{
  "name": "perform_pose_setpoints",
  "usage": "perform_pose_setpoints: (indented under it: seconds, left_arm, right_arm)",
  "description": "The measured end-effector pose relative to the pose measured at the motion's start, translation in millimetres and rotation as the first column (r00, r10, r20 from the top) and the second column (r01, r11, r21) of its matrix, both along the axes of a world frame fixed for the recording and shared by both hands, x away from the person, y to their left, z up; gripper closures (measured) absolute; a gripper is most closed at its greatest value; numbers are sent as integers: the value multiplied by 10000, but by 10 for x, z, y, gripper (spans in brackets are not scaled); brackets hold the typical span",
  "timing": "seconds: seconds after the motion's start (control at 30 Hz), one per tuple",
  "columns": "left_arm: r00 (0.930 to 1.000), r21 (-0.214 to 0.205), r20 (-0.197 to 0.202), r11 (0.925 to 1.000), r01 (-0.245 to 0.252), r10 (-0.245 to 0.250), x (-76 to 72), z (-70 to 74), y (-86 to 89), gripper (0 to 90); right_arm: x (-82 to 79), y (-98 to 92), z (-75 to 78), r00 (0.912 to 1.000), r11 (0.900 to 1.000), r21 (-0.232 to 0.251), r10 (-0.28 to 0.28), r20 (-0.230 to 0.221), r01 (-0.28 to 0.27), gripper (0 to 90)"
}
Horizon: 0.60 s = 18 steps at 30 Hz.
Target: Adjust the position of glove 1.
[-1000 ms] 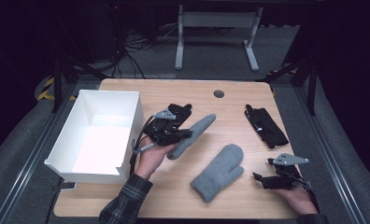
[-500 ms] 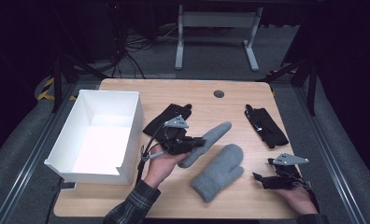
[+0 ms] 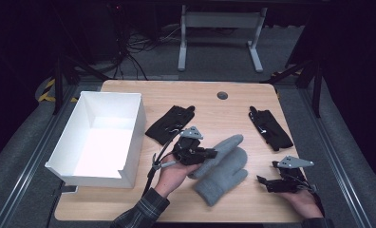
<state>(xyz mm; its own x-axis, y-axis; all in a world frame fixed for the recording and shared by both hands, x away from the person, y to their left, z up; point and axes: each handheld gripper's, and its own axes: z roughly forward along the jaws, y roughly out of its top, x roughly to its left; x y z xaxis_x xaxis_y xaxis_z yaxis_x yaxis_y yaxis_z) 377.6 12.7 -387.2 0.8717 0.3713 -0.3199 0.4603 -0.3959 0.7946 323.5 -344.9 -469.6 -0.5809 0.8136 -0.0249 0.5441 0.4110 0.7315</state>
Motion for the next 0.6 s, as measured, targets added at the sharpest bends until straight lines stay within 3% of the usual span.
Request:
perform_pose_setpoints:
  seconds: [0.23, 0.6]
  left_arm:
    - [9999, 305, -39, 9994, 148, -147, -58, -78, -116, 877]
    - [9955, 843, -357, 9923, 909, -882, -190, -219, -316, 868]
  right_arm:
    - [0, 0, 0, 10000, 10000, -4, -1, 1, 1, 115]
    - [0, 0, 0, 10000, 10000, -3, -2, 0, 2, 115]
